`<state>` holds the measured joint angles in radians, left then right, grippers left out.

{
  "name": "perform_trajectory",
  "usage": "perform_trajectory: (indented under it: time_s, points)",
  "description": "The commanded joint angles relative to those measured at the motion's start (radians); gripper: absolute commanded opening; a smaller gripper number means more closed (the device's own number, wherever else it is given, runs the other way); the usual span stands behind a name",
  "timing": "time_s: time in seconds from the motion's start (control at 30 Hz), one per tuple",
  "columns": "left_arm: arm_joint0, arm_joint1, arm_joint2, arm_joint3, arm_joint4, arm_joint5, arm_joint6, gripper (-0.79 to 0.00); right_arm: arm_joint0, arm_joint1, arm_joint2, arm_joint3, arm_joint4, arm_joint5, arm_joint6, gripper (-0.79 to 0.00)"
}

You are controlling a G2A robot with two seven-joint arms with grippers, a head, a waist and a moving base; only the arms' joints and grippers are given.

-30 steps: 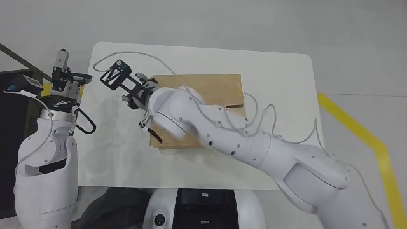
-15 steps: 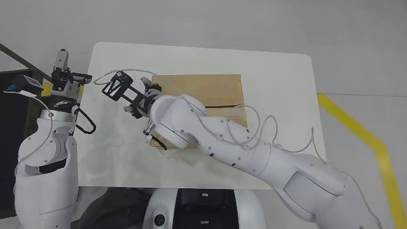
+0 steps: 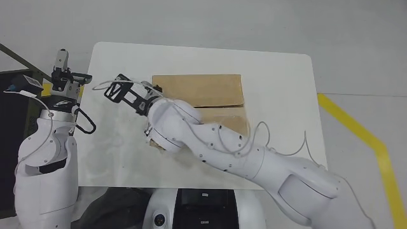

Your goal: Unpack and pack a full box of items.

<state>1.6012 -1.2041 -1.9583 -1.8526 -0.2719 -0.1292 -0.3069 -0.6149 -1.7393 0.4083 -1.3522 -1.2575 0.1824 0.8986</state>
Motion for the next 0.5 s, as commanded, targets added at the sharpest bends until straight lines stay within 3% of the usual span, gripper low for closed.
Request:
perform_trajectory:
  time_s: [0.0,0.07,0.23,0.47]
  points:
    - [0.000,0.000,0.000,0.000,0.000,0.000,0.000,0.000,-0.005,-0.005,0.000,0.005,-0.023,0.003,0.004,-0.400]
    - [0.000,0.000,0.000,0.000,0.000,0.000,0.000,0.000,-0.010,-0.010,0.000,0.010,-0.049,0.011,0.007,-0.416]
    - [0.000,0.000,0.000,0.000,0.000,0.000,0.000,0.000,-0.027,-0.021,0.009,0.017,-0.090,0.010,-0.008,-0.573]
    - [0.000,0.000,0.000,0.000,0.000,0.000,0.000,0.000,-0.057,-0.031,0.032,0.013,-0.139,-0.001,-0.025,-0.686]
